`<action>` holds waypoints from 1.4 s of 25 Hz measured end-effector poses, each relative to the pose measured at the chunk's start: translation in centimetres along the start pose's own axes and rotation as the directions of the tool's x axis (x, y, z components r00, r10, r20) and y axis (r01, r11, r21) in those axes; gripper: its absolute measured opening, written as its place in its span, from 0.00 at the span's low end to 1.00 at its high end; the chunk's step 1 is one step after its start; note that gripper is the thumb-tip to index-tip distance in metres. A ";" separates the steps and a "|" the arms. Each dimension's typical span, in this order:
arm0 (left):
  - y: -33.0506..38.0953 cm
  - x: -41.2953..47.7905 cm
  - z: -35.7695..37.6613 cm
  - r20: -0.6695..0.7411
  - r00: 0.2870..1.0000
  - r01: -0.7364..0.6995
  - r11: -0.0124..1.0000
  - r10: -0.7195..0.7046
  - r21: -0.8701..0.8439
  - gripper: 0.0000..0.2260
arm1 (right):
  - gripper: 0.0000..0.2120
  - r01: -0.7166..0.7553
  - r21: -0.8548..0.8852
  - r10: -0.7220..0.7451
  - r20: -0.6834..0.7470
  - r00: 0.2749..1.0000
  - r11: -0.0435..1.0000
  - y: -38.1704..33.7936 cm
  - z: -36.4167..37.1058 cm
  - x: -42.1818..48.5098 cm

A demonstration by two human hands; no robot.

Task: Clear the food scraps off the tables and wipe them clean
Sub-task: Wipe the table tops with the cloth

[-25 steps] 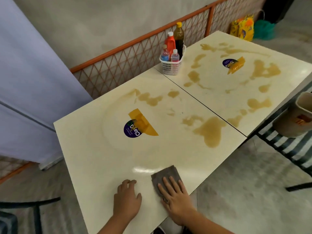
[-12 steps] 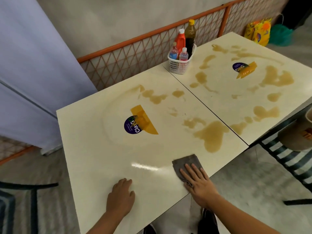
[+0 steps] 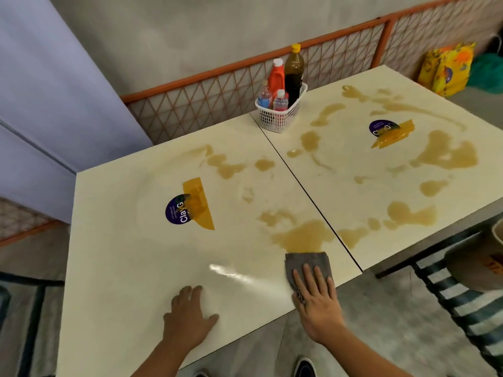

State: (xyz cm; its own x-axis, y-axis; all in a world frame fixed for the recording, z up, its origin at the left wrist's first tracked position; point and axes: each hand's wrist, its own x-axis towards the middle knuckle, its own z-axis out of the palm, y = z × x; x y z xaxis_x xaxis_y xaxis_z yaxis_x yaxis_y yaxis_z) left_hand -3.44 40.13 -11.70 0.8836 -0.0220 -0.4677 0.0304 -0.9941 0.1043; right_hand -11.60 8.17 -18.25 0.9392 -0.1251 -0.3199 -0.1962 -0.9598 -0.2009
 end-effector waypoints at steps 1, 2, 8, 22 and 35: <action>1.6 -0.1 0.2 0.024 1.000 0.017 1.000 -0.017 -0.015 0.44 | 0.27 0.061 -0.002 -0.061 -0.013 0.998 0.998 -0.9 0.4 -0.1; 3.0 -0.2 0.3 0.053 0.998 0.040 0.999 -0.039 -0.024 0.49 | 0.27 0.148 -0.019 -0.148 -0.019 0.989 0.989 -1.6 1.0 -0.3; 5.6 1.0 0.9 0.118 0.989 0.103 0.991 -0.093 -0.082 0.64 | 0.27 0.333 -0.088 -0.334 0.005 0.943 0.939 4.1 -1.3 0.0; 5.6 1.0 1.3 0.134 0.987 0.094 0.994 -0.086 -0.057 0.64 | 0.28 0.277 -0.031 -0.274 0.068 0.959 0.960 -0.8 -3.4 8.9; 5.8 0.4 1.0 0.132 0.988 0.089 0.992 -0.078 -0.087 0.64 | 0.29 0.225 0.039 -0.228 0.079 0.970 0.973 7.5 -5.4 10.2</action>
State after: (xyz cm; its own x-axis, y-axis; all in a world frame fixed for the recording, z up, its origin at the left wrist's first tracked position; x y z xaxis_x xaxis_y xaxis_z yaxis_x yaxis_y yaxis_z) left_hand -3.37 34.22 -12.10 0.8090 0.0412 -0.5864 0.1497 -0.9791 0.1377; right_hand -1.95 -1.68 -18.08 0.9338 0.1173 -0.3380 0.0097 -0.9527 -0.3039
